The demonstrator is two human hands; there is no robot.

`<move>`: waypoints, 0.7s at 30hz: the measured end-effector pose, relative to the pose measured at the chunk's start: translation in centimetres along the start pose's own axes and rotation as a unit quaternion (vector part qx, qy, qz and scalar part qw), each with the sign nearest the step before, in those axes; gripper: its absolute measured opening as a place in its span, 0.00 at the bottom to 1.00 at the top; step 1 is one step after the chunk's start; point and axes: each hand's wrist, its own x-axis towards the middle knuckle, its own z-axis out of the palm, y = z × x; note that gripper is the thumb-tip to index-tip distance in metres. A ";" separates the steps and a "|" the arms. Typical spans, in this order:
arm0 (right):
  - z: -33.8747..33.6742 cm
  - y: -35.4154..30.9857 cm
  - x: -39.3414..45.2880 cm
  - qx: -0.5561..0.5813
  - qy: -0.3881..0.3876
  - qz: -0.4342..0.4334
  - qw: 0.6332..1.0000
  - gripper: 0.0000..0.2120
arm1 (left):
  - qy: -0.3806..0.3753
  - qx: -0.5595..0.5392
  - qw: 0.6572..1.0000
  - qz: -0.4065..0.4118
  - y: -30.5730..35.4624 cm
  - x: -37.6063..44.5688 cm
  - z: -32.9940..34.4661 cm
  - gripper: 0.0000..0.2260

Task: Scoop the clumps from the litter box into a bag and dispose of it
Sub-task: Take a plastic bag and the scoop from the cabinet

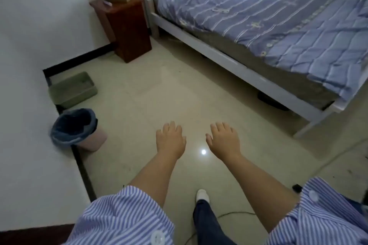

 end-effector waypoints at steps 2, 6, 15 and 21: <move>0.0 0.5 4.6 0.014 -0.026 0.008 1.000 0.22 | -0.015 -0.020 0.999 -0.025 -0.6 4.3 -0.6 0.20; 0.0 0.2 14.8 0.026 -0.071 -0.006 0.997 0.17 | -0.016 -0.021 0.999 -0.036 -3.0 13.0 -3.4 0.20; 1.5 -6.0 40.5 0.019 -0.074 -0.084 0.994 0.20 | 0.018 -0.044 0.992 -0.121 -13.4 33.4 -9.5 0.19; 2.2 -10.7 57.0 0.017 -0.093 -0.073 0.993 0.21 | -0.007 -0.041 0.990 -0.135 -20.9 47.6 -13.9 0.18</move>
